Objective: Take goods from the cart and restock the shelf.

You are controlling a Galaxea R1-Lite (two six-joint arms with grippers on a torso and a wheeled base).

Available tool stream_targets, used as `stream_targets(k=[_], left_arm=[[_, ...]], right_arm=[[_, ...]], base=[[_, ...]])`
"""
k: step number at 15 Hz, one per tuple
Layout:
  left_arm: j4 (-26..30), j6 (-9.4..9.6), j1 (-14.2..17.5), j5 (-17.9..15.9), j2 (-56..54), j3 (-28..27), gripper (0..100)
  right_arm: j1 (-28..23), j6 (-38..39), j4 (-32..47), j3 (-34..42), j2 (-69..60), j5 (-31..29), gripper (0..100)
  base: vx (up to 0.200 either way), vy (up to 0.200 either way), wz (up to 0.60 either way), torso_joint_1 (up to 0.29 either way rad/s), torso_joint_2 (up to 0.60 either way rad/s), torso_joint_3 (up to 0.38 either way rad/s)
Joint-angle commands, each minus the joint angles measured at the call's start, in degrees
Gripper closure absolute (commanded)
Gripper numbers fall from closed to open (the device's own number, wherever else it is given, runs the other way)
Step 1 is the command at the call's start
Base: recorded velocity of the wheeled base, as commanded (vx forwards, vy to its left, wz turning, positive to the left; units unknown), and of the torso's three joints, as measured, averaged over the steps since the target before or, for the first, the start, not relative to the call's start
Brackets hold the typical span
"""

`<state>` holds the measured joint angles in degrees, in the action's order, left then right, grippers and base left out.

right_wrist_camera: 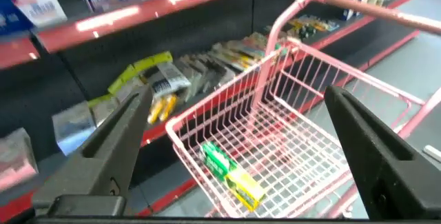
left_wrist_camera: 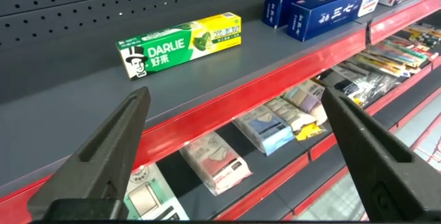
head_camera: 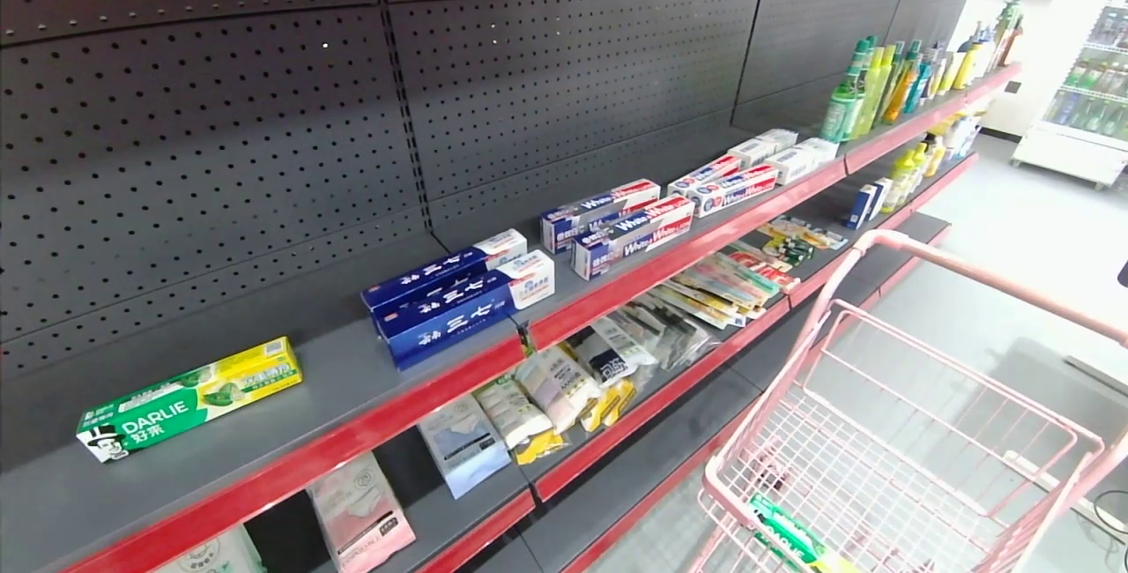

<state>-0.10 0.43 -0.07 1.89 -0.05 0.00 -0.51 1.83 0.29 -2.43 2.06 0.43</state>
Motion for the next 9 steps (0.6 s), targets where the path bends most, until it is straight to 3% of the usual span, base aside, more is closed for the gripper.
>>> stream_targets(k=[1, 3, 5, 9], left_arm=[[0.0, 0.01, 0.0, 0.0, 0.0, 0.0, 0], [0.0, 0.01, 0.0, 0.0, 0.0, 0.0, 0], [0.0, -0.08, 0.0, 0.0, 0.0, 0.0, 0], [0.0, 0.01, 0.0, 0.0, 0.0, 0.0, 0]], right_arm=[[0.5, 6.2, 1.8, -30.0, 33.4, -1.0, 0], [-0.8, 5.6, 3.0, -32.1, 46.5, -0.3, 0], [-2.3, 4.4, 2.1, -36.7, 67.8, 9.6, 0], [-1.4, -15.6, 2.1, -44.2, 97.1, 17.9, 0]], base=[[0.000, 0.000, 0.00, 0.000, 0.00, 0.000], [0.000, 0.000, 0.00, 0.000, 0.00, 0.000], [0.000, 0.000, 0.00, 0.000, 0.00, 0.000], [0.000, 0.000, 0.00, 0.000, 0.00, 0.000]])
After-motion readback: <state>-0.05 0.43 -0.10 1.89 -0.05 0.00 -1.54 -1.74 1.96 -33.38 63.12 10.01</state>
